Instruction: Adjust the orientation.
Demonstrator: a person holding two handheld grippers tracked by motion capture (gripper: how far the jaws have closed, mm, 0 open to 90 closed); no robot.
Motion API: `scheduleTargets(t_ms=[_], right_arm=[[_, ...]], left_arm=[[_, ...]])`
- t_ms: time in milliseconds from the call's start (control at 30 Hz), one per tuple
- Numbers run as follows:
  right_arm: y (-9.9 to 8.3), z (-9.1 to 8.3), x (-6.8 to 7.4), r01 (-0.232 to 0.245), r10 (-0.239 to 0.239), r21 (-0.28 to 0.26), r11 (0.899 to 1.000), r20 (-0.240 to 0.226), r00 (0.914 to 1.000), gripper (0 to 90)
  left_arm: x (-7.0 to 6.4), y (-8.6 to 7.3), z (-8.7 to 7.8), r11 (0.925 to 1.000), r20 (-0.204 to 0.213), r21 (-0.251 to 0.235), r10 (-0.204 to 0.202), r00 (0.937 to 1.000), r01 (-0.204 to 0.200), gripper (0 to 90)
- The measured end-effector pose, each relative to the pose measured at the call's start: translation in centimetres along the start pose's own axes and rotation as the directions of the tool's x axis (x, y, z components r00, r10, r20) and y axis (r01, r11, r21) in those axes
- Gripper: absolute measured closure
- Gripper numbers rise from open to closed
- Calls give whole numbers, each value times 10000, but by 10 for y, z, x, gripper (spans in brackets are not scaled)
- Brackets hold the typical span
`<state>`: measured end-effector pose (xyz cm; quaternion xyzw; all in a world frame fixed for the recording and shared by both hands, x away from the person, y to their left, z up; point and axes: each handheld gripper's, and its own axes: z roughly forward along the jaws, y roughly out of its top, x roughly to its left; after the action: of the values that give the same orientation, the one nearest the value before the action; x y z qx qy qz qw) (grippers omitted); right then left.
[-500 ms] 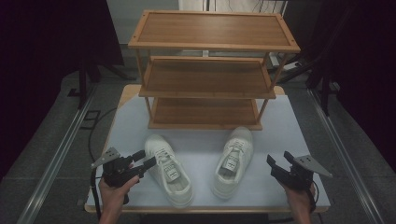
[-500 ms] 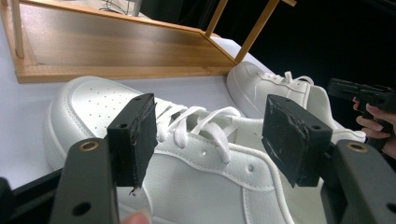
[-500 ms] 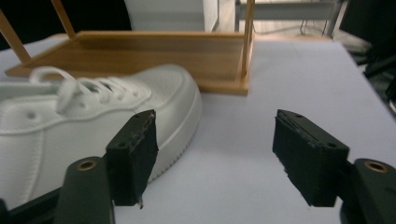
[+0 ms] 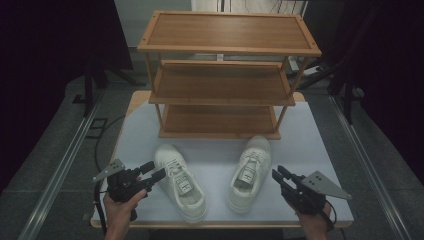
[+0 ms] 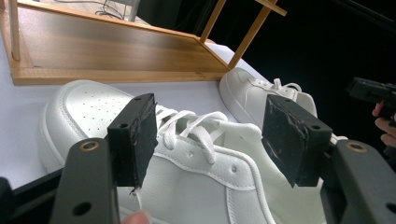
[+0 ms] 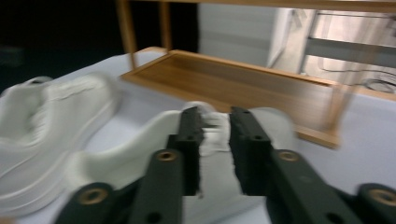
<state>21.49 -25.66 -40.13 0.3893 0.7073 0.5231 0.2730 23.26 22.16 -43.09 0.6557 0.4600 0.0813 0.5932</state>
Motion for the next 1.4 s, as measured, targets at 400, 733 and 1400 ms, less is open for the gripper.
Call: scheduleTargets(t_ms=[400, 733, 1400], right_arm=[[2, 32, 66, 1143, -1005, 585, 9917, -2014, 9743, 896], [-24, 66, 129, 2096, -1523, 1643, 9639, -3055, 9399, 897], [-35, 85, 184, 2082, -1289, 1739, 9625, -3820, 9151, 896]], left_arm=[[-3, 3, -4, 10000, 65, -12, 16, 10000, -16, 355], [-5, 8, -7, 10000, -4, -88, -19, 10000, 19, 359], [9, 13, -26, 9969, 5, -553, -562, 9984, 562, 362]])
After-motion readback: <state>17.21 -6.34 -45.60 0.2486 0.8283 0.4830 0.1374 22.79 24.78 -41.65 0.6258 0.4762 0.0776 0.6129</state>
